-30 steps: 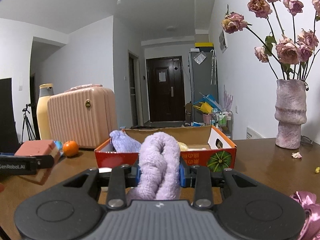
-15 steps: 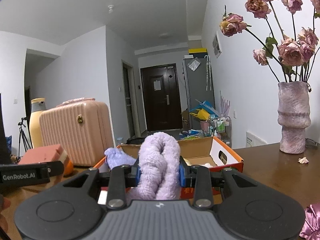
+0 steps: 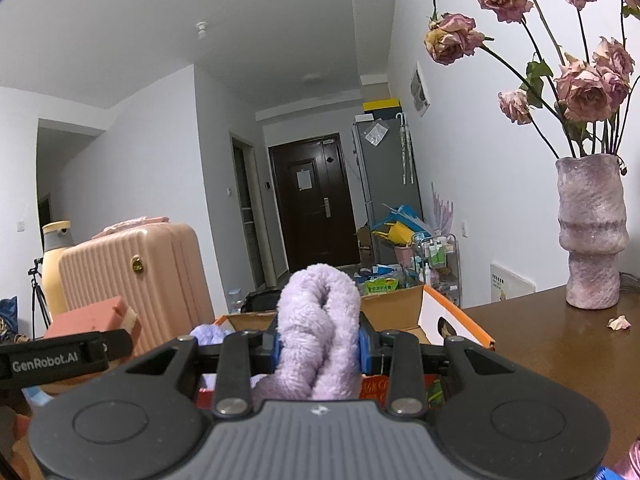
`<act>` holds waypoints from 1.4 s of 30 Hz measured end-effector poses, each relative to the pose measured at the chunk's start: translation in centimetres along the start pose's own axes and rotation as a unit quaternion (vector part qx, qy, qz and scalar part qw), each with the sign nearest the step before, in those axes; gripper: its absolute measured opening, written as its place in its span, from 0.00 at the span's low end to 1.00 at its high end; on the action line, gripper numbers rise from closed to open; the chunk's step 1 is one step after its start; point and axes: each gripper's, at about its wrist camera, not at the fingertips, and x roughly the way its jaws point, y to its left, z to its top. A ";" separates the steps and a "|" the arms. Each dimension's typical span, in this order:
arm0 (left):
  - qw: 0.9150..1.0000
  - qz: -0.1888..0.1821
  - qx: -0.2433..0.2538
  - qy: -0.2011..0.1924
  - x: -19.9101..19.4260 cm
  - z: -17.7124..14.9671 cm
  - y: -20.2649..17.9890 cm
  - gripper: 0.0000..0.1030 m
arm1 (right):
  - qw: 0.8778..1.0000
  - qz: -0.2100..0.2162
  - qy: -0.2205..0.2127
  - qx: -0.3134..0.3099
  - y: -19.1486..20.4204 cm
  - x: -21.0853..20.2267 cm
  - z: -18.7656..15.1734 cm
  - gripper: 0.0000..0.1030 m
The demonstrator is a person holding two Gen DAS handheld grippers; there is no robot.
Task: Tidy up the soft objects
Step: 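Carry the pink sponge and lavender towel over the cardboard box with both grippers, then lower the sponge and towel into the box and open both grippers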
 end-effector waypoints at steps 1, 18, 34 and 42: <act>1.000 0.000 -0.001 -0.001 0.2 0.1 -0.1 0.96 | 1.000 0.000 -0.001 0.002 -0.1 0.3 0.1 0.32; 1.000 -0.004 -0.024 -0.019 5.1 2.2 -2.6 0.96 | 0.999 -0.019 -0.016 0.036 -1.8 5.7 2.8 0.32; 1.000 -0.009 0.006 -0.014 12.0 2.5 -6.8 0.96 | 0.998 -0.040 0.024 0.034 -3.3 13.4 4.0 0.32; 1.000 0.002 0.022 0.005 14.6 1.6 -7.2 0.96 | 0.998 -0.048 0.040 0.025 -3.3 15.0 3.2 0.32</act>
